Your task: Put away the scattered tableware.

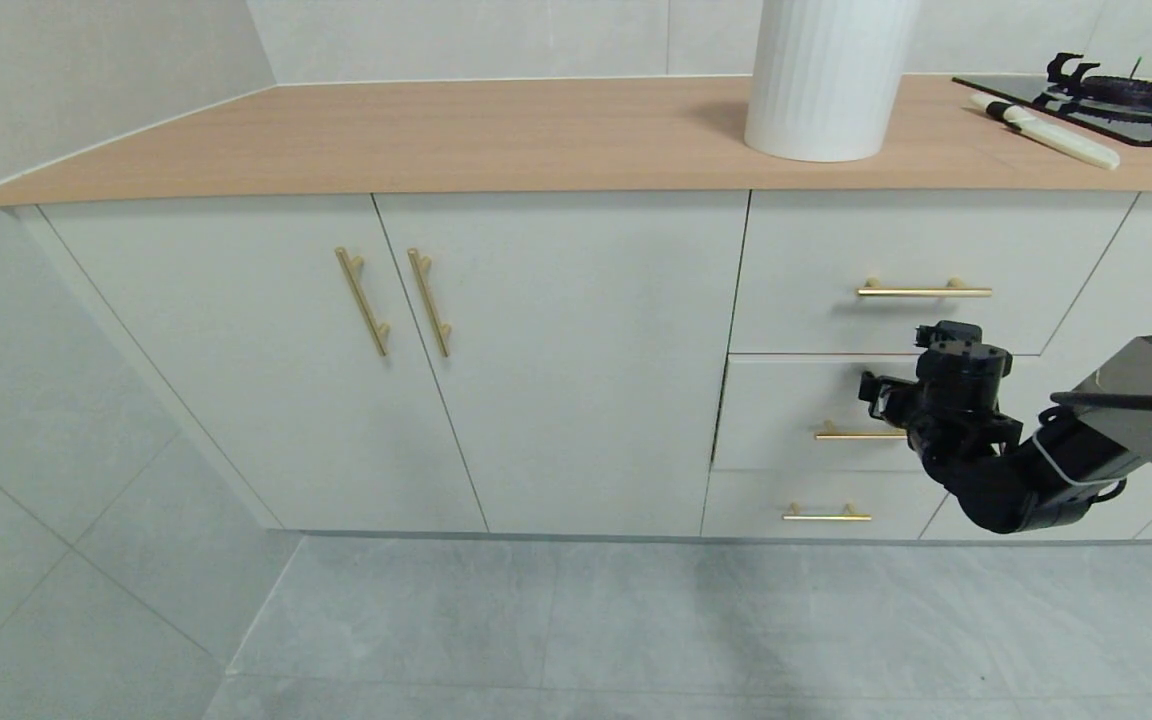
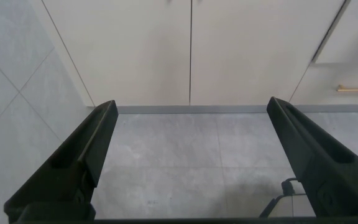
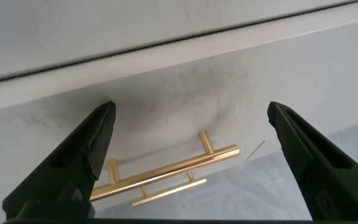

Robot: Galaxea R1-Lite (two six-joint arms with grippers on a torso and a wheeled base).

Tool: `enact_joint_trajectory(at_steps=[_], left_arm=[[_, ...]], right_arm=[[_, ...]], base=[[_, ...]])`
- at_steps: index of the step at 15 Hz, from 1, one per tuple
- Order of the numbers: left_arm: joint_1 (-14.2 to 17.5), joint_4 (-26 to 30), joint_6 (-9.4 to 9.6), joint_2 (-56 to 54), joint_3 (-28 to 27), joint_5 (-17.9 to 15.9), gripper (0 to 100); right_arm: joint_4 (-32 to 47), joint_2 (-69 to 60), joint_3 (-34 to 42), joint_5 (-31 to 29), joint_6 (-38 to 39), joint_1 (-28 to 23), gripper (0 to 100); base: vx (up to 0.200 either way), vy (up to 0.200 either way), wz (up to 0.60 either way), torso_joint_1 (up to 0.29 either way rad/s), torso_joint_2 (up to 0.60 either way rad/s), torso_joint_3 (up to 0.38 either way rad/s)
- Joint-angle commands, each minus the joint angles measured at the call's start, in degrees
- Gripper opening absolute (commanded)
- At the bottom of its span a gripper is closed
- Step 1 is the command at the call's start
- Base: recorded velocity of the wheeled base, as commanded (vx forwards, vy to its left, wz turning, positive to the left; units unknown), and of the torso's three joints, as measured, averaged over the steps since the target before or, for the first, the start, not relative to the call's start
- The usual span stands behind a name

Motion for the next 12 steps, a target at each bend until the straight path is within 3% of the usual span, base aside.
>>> enact_joint_trajectory(at_steps=[1,12], left_arm=[[0.0,0.0,-0.01,0.0,0.0,0.0,100],[0.0,0.0,-0.01,0.0,0.0,0.0,100]], right_arm=[[0.1,0.5,-0.9,-0.2,0.1,-0.2,100],[0.0,2.0,-3.8,-2.4,0.5,-0.2,100]], base=[[0.000,0.000,0.00,0.000,0.00,0.000],[0.000,0.000,0.00,0.000,0.00,0.000]])
